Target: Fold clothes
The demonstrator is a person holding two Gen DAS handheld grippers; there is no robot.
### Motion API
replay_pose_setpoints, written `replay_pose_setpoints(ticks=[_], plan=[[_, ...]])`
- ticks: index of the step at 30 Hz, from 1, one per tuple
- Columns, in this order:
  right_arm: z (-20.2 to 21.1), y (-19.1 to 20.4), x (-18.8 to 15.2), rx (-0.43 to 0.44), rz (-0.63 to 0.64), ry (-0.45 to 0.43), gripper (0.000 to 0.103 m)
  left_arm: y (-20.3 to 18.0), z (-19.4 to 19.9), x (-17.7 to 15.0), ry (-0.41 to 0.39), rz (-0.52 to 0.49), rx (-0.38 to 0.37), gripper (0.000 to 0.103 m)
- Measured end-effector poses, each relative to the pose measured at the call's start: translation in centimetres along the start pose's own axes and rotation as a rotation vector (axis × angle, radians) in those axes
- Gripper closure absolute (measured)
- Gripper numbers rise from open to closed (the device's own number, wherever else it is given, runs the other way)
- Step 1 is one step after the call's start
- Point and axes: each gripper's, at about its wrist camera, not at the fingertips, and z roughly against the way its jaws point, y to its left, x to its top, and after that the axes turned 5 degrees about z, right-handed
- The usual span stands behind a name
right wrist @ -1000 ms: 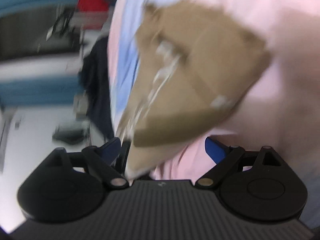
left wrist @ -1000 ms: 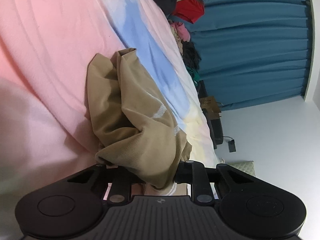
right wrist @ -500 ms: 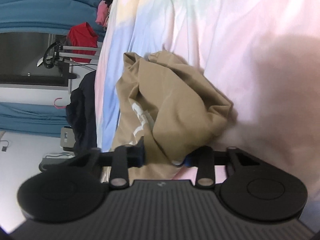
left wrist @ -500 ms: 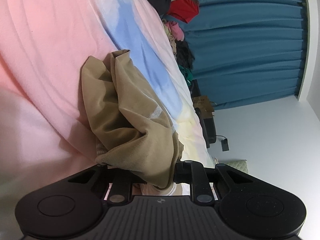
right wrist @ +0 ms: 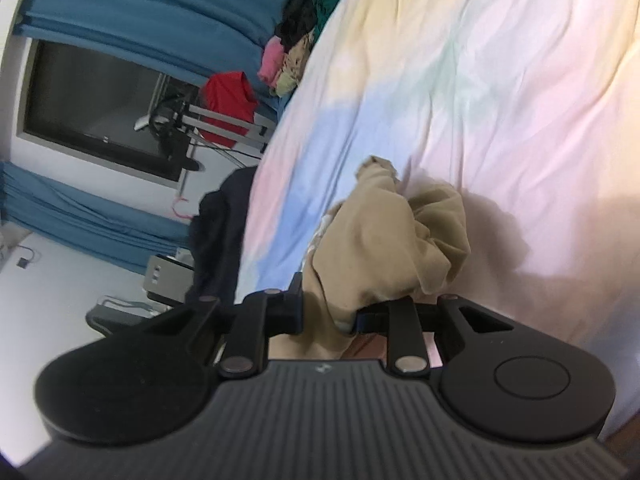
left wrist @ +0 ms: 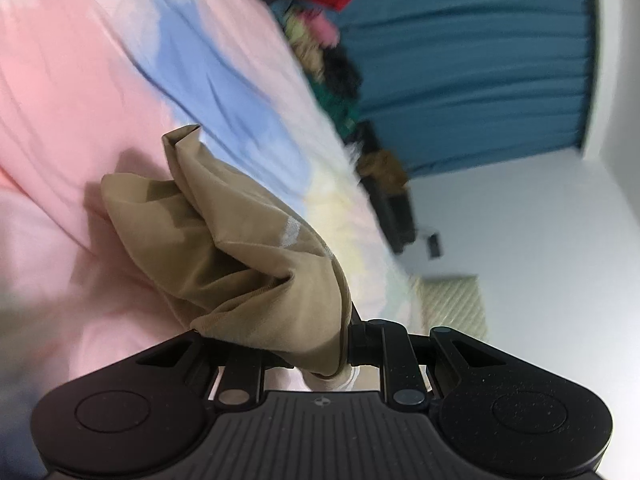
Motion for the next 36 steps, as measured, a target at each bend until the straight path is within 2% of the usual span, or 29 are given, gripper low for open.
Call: replay_pose_setpoints(ticks=[5, 10, 14, 17, 20, 22, 25, 29, 32, 36], plan=[[1.1, 0.5, 5.0, -0.011, -0.03, -0.018, 0.078, -6.4, -5.6, 2.4, 0.058, -0.015, 0.061, 0.082], [-0.2, 1.2, 13.8, -0.074, -0.022, -0.099, 0.078, -13.7, -16.0, 5.2, 0.072, -0.105, 0.088, 0.082], [-1.6, 3.3, 22.1, -0.122, 0.097, -0.206, 0.078, -19.6, -24.6, 6.9, 0.061, -0.156, 0.02, 0.082], [-2.9, 4.1, 27.3, -0.142, 0.172, -0.283, 0.078, -23.2, -30.5, 8.2, 0.018, -0.22, -0.015, 0.082], [-4.5, 3.6, 30.9, -0.166, 0.213, -0.34, 0.078, -23.8, -36.0, 9.2, 0.016, -0.241, 0.001, 0.082], [-6.2, 2.0, 31.6, -0.199, 0.23, -0.347, 0.078, -23.1, -39.2, 9.4, 0.024, -0.263, 0.026, 0.082], [-8.5, -1.9, 30.9, -0.245, 0.21, -0.296, 0.077, -19.3, -42.4, 9.0, 0.064, -0.338, 0.099, 0.082], [-10.6, -7.1, 27.4, -0.306, 0.215, -0.193, 0.077, -13.1, -43.2, 7.5, 0.134, -0.385, 0.154, 0.082], [-10.3, -9.8, 24.1, -0.311, 0.202, -0.176, 0.078, -10.0, -43.3, 6.0, 0.168, -0.439, 0.172, 0.082], [-10.1, -12.5, 20.7, -0.322, 0.145, -0.131, 0.078, -6.9, -43.2, 4.1, 0.173, -0.496, 0.22, 0.079]])
